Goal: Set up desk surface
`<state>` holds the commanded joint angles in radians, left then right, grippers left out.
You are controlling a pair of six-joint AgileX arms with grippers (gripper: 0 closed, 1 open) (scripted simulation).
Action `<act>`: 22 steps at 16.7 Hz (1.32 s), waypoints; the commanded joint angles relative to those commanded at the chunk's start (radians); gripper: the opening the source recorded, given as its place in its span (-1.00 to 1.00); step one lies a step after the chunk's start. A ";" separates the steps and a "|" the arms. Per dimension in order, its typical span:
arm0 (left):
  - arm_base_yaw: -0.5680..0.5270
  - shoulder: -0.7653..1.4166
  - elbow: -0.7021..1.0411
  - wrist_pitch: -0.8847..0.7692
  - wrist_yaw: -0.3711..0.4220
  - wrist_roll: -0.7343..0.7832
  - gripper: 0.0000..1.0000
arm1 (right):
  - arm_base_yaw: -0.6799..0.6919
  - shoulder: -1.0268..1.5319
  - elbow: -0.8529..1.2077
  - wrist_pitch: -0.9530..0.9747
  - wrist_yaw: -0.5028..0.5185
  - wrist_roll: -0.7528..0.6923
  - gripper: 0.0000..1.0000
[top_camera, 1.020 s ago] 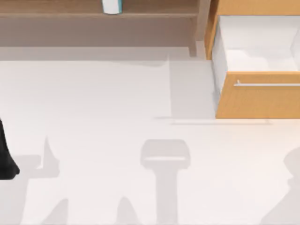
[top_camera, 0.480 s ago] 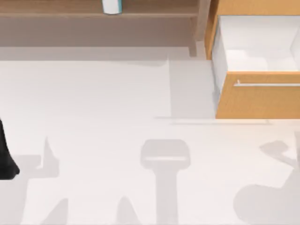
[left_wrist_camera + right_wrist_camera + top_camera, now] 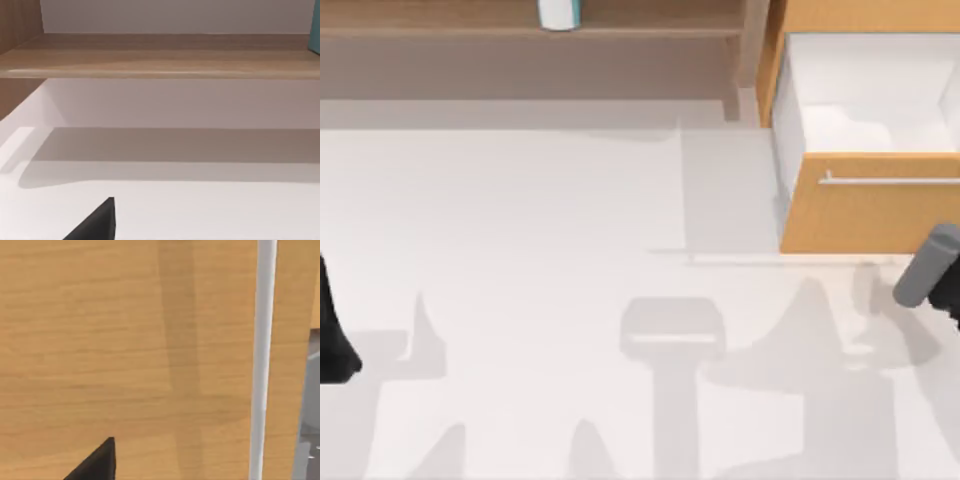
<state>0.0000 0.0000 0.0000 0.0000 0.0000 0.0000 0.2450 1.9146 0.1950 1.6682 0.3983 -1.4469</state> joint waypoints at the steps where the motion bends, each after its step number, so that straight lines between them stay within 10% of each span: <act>1: 0.000 0.000 0.000 0.000 0.000 0.000 1.00 | 0.033 0.017 0.004 0.032 -0.005 -0.036 1.00; 22: 0.000 0.000 0.000 0.000 0.000 0.000 1.00 | 0.063 0.079 0.114 0.012 -0.058 -0.109 1.00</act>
<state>0.0000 0.0000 0.0000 0.0000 0.0000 0.0000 0.3082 1.9940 0.3092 1.6800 0.3406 -1.5554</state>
